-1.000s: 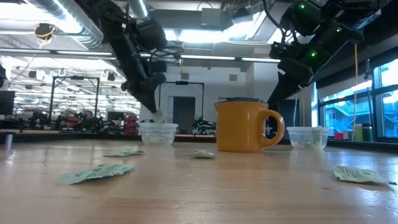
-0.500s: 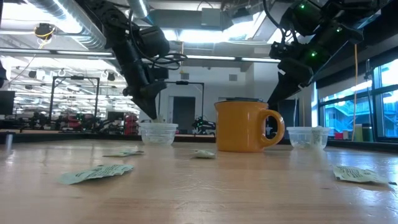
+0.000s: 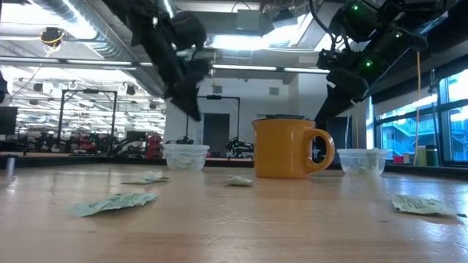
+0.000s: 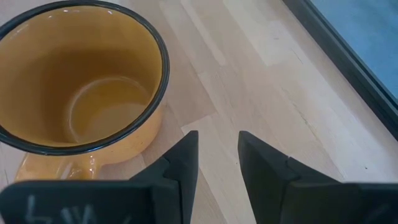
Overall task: Pick and place Stevia / Truvia into bins
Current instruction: Put the white stevia packet into the left transparent container
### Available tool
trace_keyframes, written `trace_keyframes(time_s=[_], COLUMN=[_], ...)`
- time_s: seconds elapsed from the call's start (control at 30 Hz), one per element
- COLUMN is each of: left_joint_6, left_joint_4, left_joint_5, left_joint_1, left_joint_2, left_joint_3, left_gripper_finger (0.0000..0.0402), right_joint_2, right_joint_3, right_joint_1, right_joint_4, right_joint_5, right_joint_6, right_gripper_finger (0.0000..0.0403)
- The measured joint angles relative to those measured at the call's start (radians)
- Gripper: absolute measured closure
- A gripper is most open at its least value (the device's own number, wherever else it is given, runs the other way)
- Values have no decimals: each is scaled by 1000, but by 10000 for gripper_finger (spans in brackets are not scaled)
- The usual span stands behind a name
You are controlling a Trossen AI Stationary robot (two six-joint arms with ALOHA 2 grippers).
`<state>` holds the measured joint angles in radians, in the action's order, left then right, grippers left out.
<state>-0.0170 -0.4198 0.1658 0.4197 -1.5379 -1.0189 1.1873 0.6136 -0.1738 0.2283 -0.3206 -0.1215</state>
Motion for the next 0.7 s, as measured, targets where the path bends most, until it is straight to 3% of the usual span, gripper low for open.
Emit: trace_keyframes(time_s=[0.27,0.5,0.7], left_joint_6=[141,144,75], left_joint_4=[-43,-104,-105], left_joint_5=[-262,-240,-226], left_joint_1=[-176,-396,-508], left_joint_2=[19,-5,-56], left_joint_3=[-28,-18,-18], left_gripper_finger=[346,343,343], right_joint_2=[0,0,0], right_joint_3=[0,0,0], right_joint_1=[0,0,0], right_joint_4=[0,1,0], right_joint_5=[0,0,0], right_joint_6=[2,3,2], right_gripper_finger=[286,286,286])
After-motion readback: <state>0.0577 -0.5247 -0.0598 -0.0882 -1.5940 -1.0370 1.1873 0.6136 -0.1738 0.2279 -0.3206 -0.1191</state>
